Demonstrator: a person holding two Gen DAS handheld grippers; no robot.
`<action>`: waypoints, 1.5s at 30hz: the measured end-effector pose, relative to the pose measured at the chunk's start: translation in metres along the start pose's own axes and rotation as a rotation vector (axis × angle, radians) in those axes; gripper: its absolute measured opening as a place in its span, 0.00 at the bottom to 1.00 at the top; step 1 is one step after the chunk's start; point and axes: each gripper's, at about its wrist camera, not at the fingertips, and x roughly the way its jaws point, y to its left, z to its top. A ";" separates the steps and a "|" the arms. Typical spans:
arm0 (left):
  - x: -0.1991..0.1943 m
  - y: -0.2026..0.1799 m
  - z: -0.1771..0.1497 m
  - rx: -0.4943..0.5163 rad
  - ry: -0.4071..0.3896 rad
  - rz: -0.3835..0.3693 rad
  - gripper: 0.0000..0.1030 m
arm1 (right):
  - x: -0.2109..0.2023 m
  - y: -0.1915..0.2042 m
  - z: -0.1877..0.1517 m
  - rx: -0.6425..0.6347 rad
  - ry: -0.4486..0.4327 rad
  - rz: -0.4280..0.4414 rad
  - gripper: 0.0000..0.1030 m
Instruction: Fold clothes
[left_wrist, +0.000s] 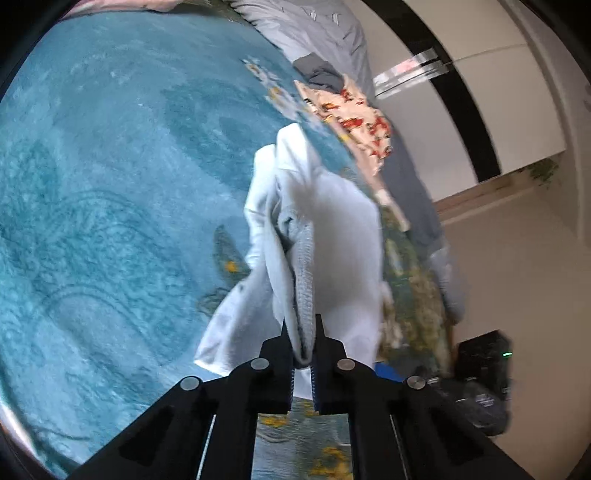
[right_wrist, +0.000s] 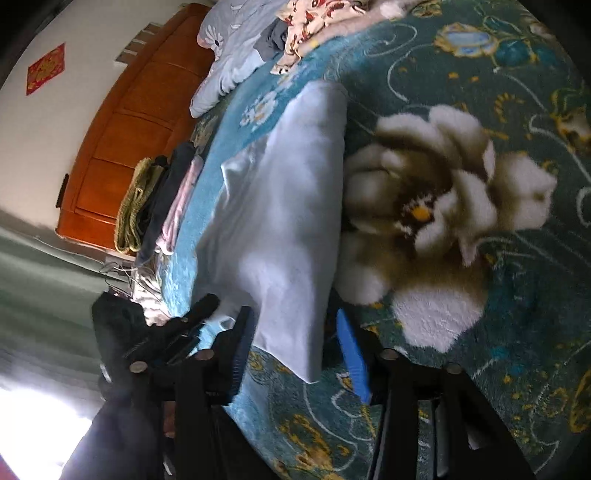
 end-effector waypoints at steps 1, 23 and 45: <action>-0.003 0.004 0.001 -0.017 -0.005 -0.013 0.07 | 0.004 0.001 -0.001 -0.008 0.009 -0.004 0.50; 0.001 0.039 -0.009 -0.135 0.077 0.002 0.07 | 0.013 0.002 -0.004 -0.004 0.013 -0.045 0.05; -0.013 0.028 0.014 -0.063 0.019 0.055 0.55 | 0.031 0.001 -0.012 0.053 0.021 0.100 0.34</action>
